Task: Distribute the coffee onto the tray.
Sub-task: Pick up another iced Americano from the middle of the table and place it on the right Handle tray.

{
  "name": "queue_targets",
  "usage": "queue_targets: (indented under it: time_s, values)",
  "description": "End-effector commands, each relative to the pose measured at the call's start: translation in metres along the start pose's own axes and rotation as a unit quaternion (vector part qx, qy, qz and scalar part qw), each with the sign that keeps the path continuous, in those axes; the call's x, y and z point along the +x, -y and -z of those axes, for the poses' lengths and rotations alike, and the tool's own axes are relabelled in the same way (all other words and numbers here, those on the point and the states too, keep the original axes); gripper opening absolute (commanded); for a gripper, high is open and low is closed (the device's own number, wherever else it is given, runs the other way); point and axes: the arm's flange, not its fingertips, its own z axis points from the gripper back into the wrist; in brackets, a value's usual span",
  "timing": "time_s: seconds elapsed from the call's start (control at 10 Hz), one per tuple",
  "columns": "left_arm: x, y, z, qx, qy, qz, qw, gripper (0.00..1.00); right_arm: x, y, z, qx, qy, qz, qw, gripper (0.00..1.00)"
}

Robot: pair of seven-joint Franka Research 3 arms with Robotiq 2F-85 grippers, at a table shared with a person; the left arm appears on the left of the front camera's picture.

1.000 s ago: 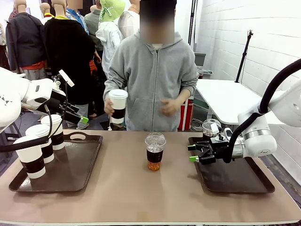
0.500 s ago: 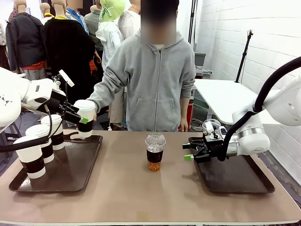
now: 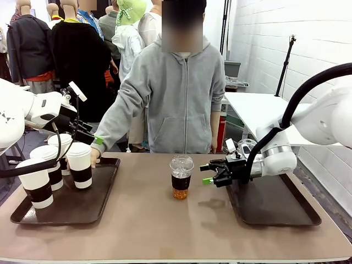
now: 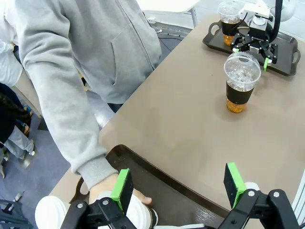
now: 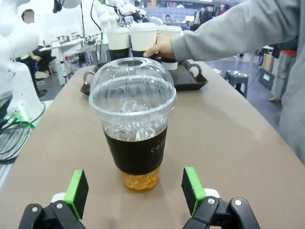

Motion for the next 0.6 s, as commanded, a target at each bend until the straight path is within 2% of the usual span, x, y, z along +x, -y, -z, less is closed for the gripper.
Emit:
queue_targets:
  time_s: [0.0, 0.5]
  values:
    - [-0.001, -0.001, 0.0, -0.003, 0.001, -0.002, 1.0, 1.0, 0.0, 0.009, 0.015, 0.004, 0.0, 0.011, 1.0, 1.0]
    - [-0.001, -0.001, 0.0, -0.003, 0.001, -0.002, 1.0, 1.0, 0.001, 0.016, 0.039, 0.028, -0.001, 0.013, 1.0, 1.0]
